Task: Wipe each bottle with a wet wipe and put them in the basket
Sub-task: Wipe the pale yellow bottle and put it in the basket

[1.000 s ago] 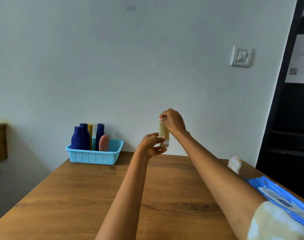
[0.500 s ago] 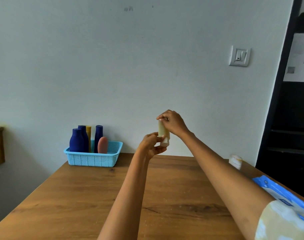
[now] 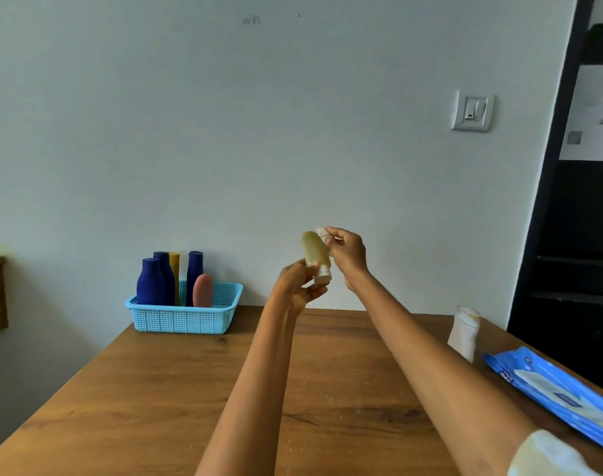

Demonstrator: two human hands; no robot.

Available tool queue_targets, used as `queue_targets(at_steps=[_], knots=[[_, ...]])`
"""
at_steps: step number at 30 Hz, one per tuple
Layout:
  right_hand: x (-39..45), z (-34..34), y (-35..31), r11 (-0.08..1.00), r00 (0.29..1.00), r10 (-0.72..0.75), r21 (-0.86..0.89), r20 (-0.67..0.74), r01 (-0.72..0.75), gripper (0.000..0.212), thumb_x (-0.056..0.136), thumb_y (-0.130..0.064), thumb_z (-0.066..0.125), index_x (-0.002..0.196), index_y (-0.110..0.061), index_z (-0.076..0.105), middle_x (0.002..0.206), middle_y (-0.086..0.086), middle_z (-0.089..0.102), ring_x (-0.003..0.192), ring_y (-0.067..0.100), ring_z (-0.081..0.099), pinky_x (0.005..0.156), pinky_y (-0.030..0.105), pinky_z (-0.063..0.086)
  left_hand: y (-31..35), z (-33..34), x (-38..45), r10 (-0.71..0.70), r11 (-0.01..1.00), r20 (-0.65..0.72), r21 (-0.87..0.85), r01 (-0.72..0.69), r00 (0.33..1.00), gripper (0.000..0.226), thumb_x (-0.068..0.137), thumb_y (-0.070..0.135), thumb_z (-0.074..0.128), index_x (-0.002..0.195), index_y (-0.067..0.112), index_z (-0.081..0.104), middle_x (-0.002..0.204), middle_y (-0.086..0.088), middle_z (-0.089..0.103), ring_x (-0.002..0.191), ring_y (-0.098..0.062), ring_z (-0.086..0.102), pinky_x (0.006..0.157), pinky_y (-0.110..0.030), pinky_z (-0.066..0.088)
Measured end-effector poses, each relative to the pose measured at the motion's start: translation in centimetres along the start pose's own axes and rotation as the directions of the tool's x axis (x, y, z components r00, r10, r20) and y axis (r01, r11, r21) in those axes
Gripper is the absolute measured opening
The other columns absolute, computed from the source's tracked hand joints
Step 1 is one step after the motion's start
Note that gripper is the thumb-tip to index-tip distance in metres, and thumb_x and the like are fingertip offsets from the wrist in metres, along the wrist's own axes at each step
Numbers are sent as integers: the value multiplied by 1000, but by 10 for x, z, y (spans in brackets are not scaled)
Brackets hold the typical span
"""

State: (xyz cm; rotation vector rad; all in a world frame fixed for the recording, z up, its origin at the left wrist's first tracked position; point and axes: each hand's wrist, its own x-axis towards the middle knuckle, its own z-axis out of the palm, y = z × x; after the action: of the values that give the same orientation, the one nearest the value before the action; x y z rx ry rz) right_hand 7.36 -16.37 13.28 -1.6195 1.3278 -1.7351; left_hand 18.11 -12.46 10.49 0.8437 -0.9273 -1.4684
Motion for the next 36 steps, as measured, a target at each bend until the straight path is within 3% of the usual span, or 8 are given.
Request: queue_targets(at_steps=[6, 11, 14, 18, 22, 28, 32, 36], knots=[[-28, -5, -1, 985, 986, -142, -86, 85, 150, 24, 89, -3, 56, 107, -8, 70, 111, 3, 69, 102, 9, 60, 83, 11, 45, 6, -8, 2, -1, 996, -16, -89, -1, 1000, 16, 95, 1, 46, 87, 9, 57, 87, -12, 56, 75, -26, 57, 75, -36, 51], [-41, -19, 4, 999, 999, -18, 41, 27, 16, 20, 87, -8, 54, 83, -12, 73, 85, 2, 71, 80, 11, 62, 56, 13, 45, 6, -11, 1, -45, 986, 10, -163, 46, 999, 15, 94, -1, 43, 87, 6, 55, 95, -16, 55, 80, -29, 58, 77, -37, 50], [-26, -23, -2, 994, 993, -5, 108, -118, 17, 18, 90, -11, 55, 100, -11, 70, 104, 3, 69, 95, 14, 63, 72, 16, 48, 5, -4, -2, -71, 983, 81, -164, 84, 994, 12, 94, 1, 42, 94, 5, 54, 100, -21, 55, 81, -32, 59, 80, -39, 50], [-5, -19, -13, 976, 990, -141, -166, 29, 144, 30, 94, -7, 47, 119, -10, 63, 125, 7, 61, 116, 19, 56, 94, 24, 44, 3, 0, -6, -93, 987, 138, -116, 110, 986, 12, 95, 2, 41, 99, 5, 52, 101, -21, 56, 83, -32, 60, 76, -38, 51], [-15, -12, -13, 881, 948, -249, -360, 200, 307, 26, 94, -8, 50, 111, -12, 69, 116, 5, 64, 108, 18, 59, 88, 23, 45, 6, -2, -5, -73, 992, 76, -95, 80, 994, 11, 93, 2, 47, 91, 8, 56, 94, -16, 57, 79, -28, 59, 72, -34, 51], [-42, -20, -1, 910, 954, -238, -302, 182, 284, 20, 88, -12, 56, 86, -10, 76, 90, 1, 70, 77, 8, 60, 68, 22, 47, -2, -9, -3, -100, 992, 1, -80, 100, 995, 6, 91, 4, 53, 92, 4, 58, 89, -14, 57, 76, -25, 58, 68, -32, 52], [-23, -21, -13, 929, 970, -242, -295, -30, 222, 27, 92, -6, 46, 104, -5, 70, 113, 9, 67, 103, 18, 61, 76, 12, 39, -2, -5, -3, -98, 992, 24, -78, 100, 995, 11, 91, 7, 56, 102, 3, 56, 90, -14, 57, 76, -25, 58, 68, -33, 52], [-10, -11, -20, 891, 967, -195, -383, 165, 245, 34, 95, -4, 39, 121, -6, 61, 128, 10, 58, 119, 23, 53, 90, 19, 37, 0, -3, -3, -97, 991, 46, -84, 100, 994, 7, 91, 5, 55, 97, 4, 57, 91, -15, 56, 75, -25, 58, 69, -33, 52]])
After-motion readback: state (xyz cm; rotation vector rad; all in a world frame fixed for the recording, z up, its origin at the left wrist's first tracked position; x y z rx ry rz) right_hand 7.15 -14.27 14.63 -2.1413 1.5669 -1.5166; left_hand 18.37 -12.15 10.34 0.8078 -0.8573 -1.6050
